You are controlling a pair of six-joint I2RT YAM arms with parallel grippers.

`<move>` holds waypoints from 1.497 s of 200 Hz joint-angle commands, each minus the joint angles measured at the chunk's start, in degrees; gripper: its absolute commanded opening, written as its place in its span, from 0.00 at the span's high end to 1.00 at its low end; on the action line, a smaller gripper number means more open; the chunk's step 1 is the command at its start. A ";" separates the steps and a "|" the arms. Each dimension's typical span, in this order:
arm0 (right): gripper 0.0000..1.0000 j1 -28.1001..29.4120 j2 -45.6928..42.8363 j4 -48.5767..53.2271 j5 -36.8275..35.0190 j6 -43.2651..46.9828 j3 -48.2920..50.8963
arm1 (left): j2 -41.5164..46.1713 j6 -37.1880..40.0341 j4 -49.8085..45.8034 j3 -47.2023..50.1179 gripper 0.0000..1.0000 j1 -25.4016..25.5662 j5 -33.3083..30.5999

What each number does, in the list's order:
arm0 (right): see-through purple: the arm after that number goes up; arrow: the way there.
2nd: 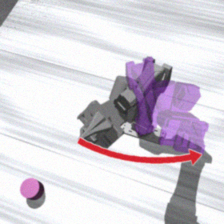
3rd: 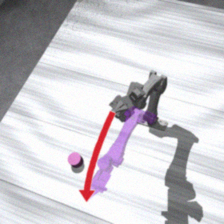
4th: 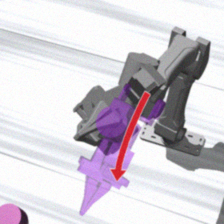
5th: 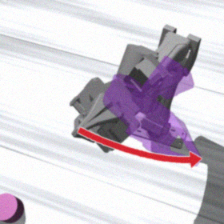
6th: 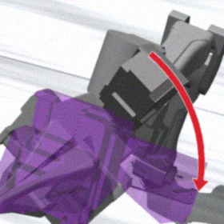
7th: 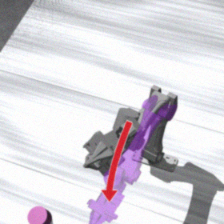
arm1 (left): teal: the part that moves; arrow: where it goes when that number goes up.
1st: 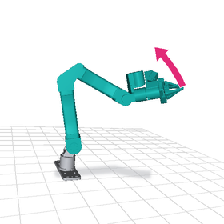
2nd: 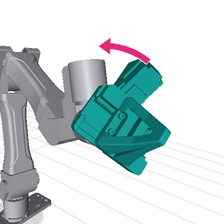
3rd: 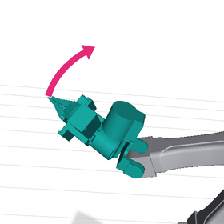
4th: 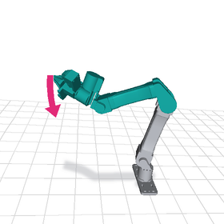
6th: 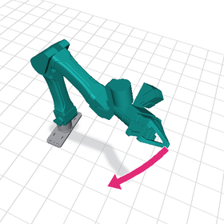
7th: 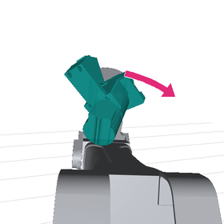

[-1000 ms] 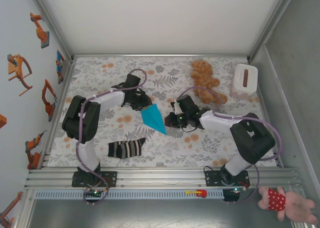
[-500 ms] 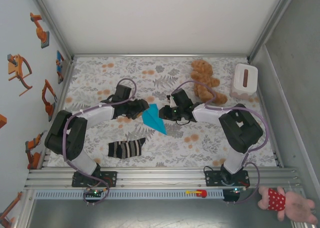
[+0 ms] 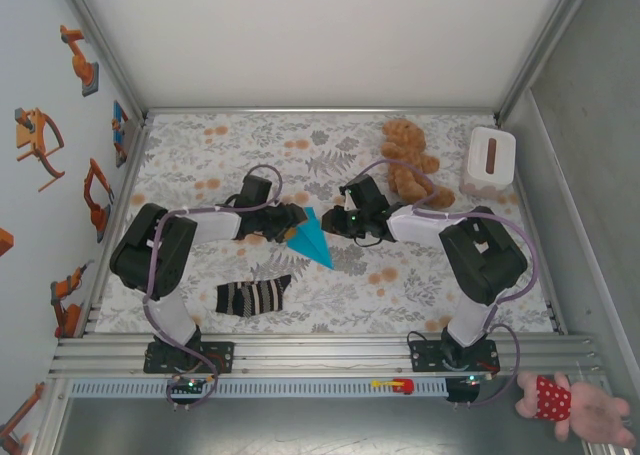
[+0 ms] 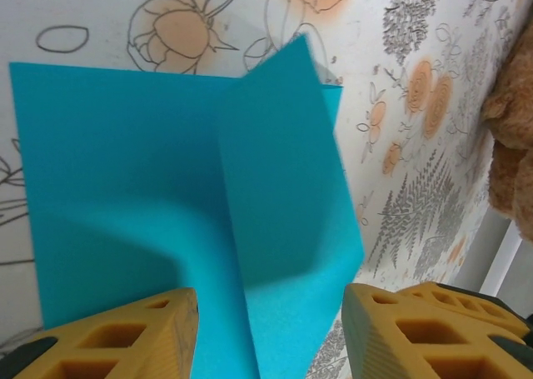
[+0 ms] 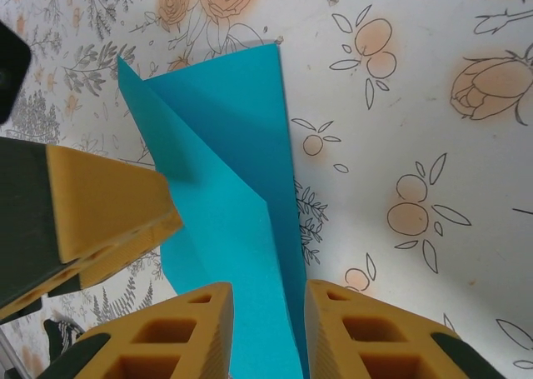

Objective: Fold a paper plane with a square sheet of paper (pick it up from the middle)
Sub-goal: Turn over the paper at the center of the table.

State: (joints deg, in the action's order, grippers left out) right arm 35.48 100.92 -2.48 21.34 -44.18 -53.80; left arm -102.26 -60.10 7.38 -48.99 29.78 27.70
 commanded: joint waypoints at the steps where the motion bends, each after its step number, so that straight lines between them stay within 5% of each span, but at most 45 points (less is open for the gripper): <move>1: 0.72 -0.68 -2.04 -1.65 -0.91 -0.73 0.44 | -1.02 -0.91 4.19 -1.23 0.54 0.54 2.81; 93: 0.73 -2.50 -11.27 -4.79 -8.06 -2.79 5.95 | -3.96 3.56 13.72 -0.93 0.76 0.81 7.83; 140: 0.68 -3.31 -16.88 -3.32 -12.17 -2.48 8.16 | -2.83 7.98 9.15 -2.53 0.89 0.74 5.20; 172: 0.62 -3.58 -19.84 -0.79 -14.53 -1.19 8.45 | 0.93 14.33 -2.17 -5.62 0.91 0.75 1.48; 238: 0.55 -4.01 -26.03 0.33 -20.01 2.27 10.77 | 3.26 34.67 -53.00 -29.34 0.91 1.83 -29.53; 267: 0.54 -4.02 -26.92 0.37 -21.43 1.60 11.57 | 2.62 37.64 -61.51 -37.00 0.91 4.18 -47.27; 299: 0.54 -4.19 -27.65 0.77 -22.71 0.53 12.28 | -0.07 39.26 -62.93 -41.52 0.91 6.92 -57.68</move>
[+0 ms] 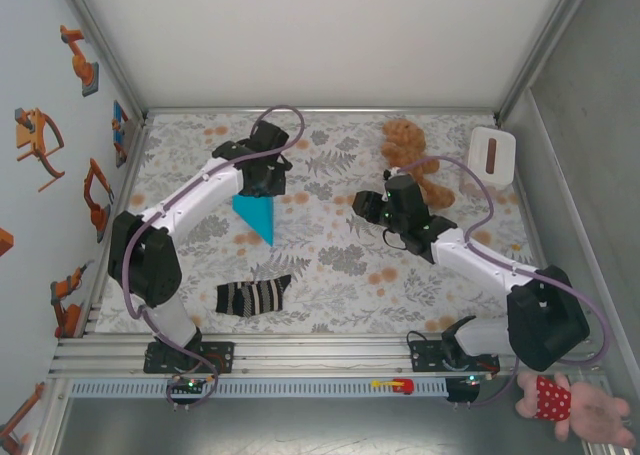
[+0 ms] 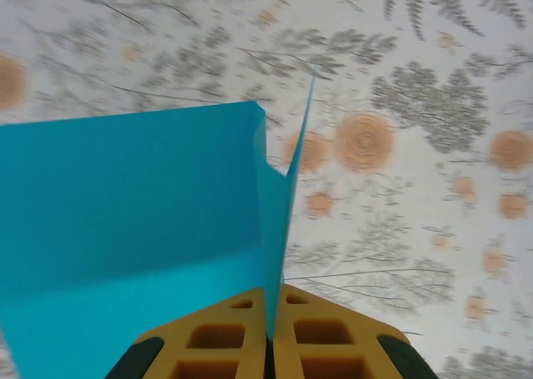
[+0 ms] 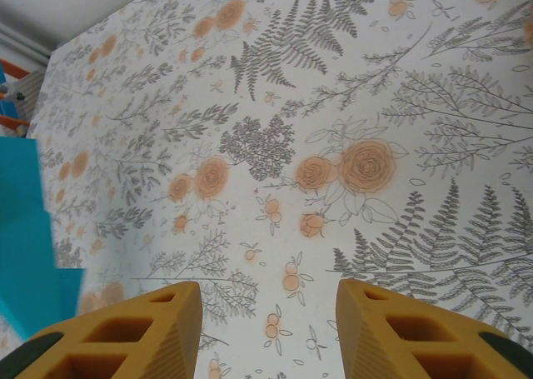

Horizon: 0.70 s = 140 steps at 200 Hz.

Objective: Fold a paper plane with a square sheet of paper (pick it up from the middle)
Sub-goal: Turn over the paper at the center of the table.

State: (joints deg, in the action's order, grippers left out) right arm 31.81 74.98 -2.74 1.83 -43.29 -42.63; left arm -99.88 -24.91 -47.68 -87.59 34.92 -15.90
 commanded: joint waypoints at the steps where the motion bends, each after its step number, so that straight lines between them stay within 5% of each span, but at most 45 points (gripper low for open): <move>1: 0.54 -0.52 -1.69 1.05 -3.21 -0.38 1.13 | -2.61 4.07 -7.96 -3.02 0.91 1.85 -14.29; 65: 0.55 -1.29 -6.61 2.89 -9.46 -3.38 4.53 | -16.34 1.72 -10.08 -7.55 0.91 6.84 -28.81; 140: 0.56 -1.93 -6.76 3.71 -9.14 -4.15 5.67 | -31.07 0.83 -12.22 -15.12 0.90 11.55 -32.52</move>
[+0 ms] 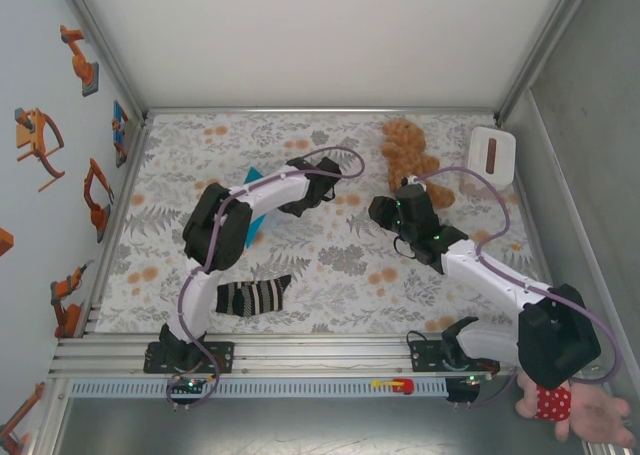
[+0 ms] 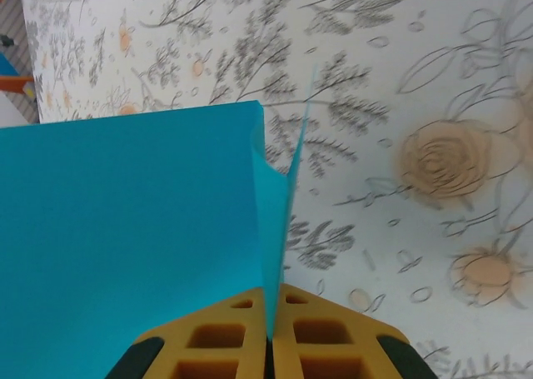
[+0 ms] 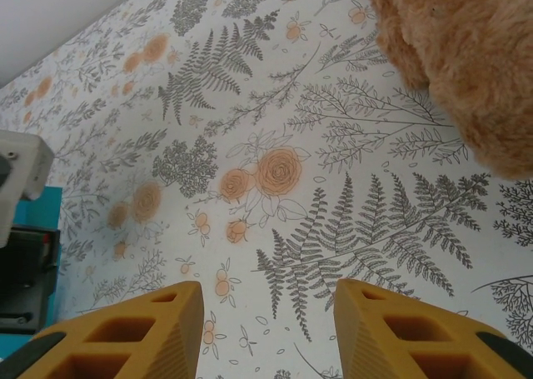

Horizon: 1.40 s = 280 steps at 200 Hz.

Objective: Fold a paper plane with a square sheet of paper (pick it up from the middle)
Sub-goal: Turn over the paper at the center of the table.

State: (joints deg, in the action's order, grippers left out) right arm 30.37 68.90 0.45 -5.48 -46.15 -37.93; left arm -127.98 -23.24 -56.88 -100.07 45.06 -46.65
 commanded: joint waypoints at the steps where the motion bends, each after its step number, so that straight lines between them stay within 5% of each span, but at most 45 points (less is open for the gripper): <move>1: 0.56 -0.49 -0.69 0.52 -1.87 -1.30 1.00 | -3.10 -0.88 -3.04 -2.70 0.90 1.51 -1.68; 90: 0.56 -1.19 -3.58 2.10 -5.10 -2.69 2.50 | -5.46 -5.52 -0.63 -3.55 0.76 2.32 12.64; 142: 0.56 -1.36 -3.34 2.25 -5.07 -2.89 2.45 | 1.35 -7.94 2.89 -0.32 0.65 2.32 24.45; 184: 0.56 -1.45 -2.49 2.10 -4.98 -3.07 2.34 | 10.78 -13.54 14.13 9.85 0.49 2.33 41.41; 233: 0.49 -1.49 -1.46 1.57 -4.19 -3.52 2.34 | 19.57 -20.47 29.21 21.84 0.44 1.74 57.89; 280: 0.33 -1.51 0.62 0.84 -0.03 -3.54 2.34 | 29.86 -24.12 37.81 34.47 0.39 -3.60 58.76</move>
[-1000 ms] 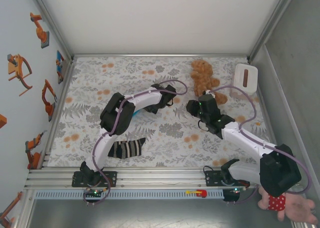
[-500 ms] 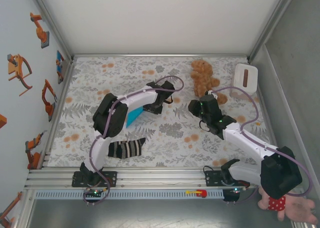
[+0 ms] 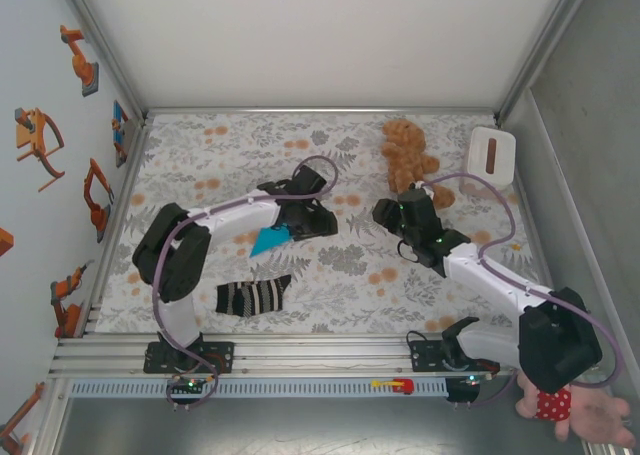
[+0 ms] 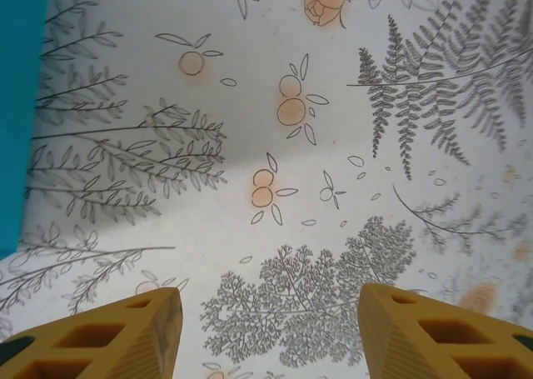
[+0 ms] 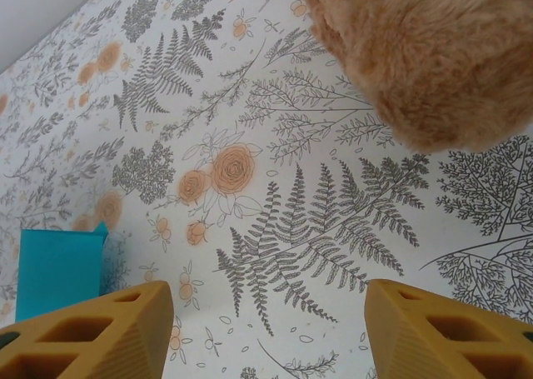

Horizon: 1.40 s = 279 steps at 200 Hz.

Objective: Fold a paper plane with a square sheet of paper (pick it up from the middle)
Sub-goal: Turn over the paper at the center of the table, then move the paper to the center of the table.

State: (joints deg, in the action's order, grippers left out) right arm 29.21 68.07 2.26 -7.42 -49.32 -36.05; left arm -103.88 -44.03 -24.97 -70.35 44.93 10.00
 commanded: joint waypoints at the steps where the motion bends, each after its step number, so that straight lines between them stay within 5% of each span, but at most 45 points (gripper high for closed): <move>1: 0.30 -0.37 1.54 -1.04 2.12 -0.40 0.46 | 5.99 -3.29 5.99 5.03 0.38 -3.54 2.03; 18: 0.08 -0.38 2.86 -2.83 5.40 -0.18 0.49 | 8.81 -3.31 6.59 9.60 0.35 -6.69 0.98; 30: 0.03 -0.38 4.03 -3.86 7.18 -0.37 0.46 | 10.22 -3.09 7.74 12.42 0.33 -8.80 1.15; 100: 0.01 -0.38 10.06 -13.32 16.98 -3.54 0.82 | 8.30 -1.41 11.01 16.23 0.30 -16.59 -2.53; 160: 0.01 -0.25 13.69 -15.00 17.62 -4.18 -0.15 | 3.12 -1.68 15.64 15.74 0.31 -18.62 0.63; 224: 0.23 -0.30 15.03 -12.72 18.78 -8.97 -1.61 | 0.89 -6.65 19.92 17.81 0.42 -14.47 9.50; 279: 0.42 0.22 12.68 -10.28 20.50 -13.59 -0.62 | -2.55 -15.92 22.95 15.92 0.56 -4.70 7.34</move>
State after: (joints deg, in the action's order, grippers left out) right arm 29.10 82.56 -10.66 12.86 -59.35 -36.18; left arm -103.57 -54.30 -1.28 -54.43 37.95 17.72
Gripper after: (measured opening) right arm 0.605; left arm 0.467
